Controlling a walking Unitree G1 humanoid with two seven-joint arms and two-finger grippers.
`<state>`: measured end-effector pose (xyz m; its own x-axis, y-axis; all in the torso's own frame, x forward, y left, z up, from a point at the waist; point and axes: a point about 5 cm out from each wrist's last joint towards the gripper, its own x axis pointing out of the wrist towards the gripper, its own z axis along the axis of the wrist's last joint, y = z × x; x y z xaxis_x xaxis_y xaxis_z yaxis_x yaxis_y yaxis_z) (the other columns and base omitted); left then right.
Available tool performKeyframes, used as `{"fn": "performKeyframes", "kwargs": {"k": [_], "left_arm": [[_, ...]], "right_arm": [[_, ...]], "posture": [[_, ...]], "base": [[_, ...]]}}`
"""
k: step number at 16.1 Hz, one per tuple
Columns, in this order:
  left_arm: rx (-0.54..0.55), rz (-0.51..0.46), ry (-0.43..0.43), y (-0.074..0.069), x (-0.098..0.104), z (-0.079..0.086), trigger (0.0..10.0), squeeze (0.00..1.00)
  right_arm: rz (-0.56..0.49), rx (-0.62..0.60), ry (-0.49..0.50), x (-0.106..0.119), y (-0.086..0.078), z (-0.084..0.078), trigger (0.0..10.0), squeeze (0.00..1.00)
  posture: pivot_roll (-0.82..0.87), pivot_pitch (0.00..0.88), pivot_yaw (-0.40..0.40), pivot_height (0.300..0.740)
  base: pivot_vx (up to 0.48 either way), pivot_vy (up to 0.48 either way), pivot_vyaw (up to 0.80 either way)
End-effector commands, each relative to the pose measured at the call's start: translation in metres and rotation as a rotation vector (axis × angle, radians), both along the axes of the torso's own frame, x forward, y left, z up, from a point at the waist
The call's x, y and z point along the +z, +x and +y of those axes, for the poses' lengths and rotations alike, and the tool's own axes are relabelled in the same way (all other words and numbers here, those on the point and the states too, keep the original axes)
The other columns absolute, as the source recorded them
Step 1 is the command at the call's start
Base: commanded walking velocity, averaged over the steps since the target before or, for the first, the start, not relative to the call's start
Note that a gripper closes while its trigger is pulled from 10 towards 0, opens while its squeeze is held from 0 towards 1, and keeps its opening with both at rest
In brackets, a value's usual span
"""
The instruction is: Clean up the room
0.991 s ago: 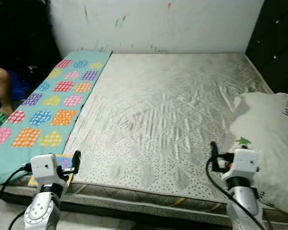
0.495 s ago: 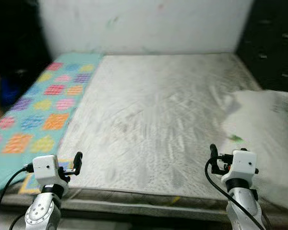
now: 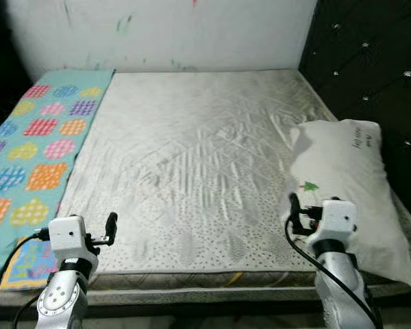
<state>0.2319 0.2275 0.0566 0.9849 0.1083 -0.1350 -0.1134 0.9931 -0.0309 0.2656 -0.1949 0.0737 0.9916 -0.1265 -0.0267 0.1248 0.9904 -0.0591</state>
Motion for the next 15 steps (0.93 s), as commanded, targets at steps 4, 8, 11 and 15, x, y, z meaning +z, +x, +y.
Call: {"fn": "performKeyframes", "kwargs": {"k": [4,8,11,15], "left_arm": [[-0.008,0.012,-0.013,-0.003,-0.0017,0.0017,10.0,0.0],[-0.009,0.012,-0.023,-0.0059,-0.0016,0.0005,10.0,0.0],[-0.005,0.006,-0.027,-0.0057,-0.0005,-0.0016,10.0,0.0],[-0.032,0.019,-0.041,-0.0073,-0.0022,-0.0023,10.0,0.0]], "right_arm": [[0.014,0.003,0.039,-0.0004,0.0044,0.0023,10.0,0.0],[0.031,-0.003,0.029,-0.0062,-0.0004,0.0002,10.0,0.0],[0.04,0.018,0.023,-0.0071,-0.0005,0.0011,10.0,0.0],[0.055,0.022,0.04,-0.0094,-0.002,0.0016,10.0,0.0]], "posture": [[-0.12,0.032,0.016,0.74],[-0.12,0.034,0.013,0.74],[-0.12,0.037,-0.001,0.74],[-0.11,0.042,-0.004,0.74]], "base": [[0.0,0.0,0.0],[0.0,0.0,-0.6],[0.0,0.0,0.0],[0.0,0.0,0.0]]}}
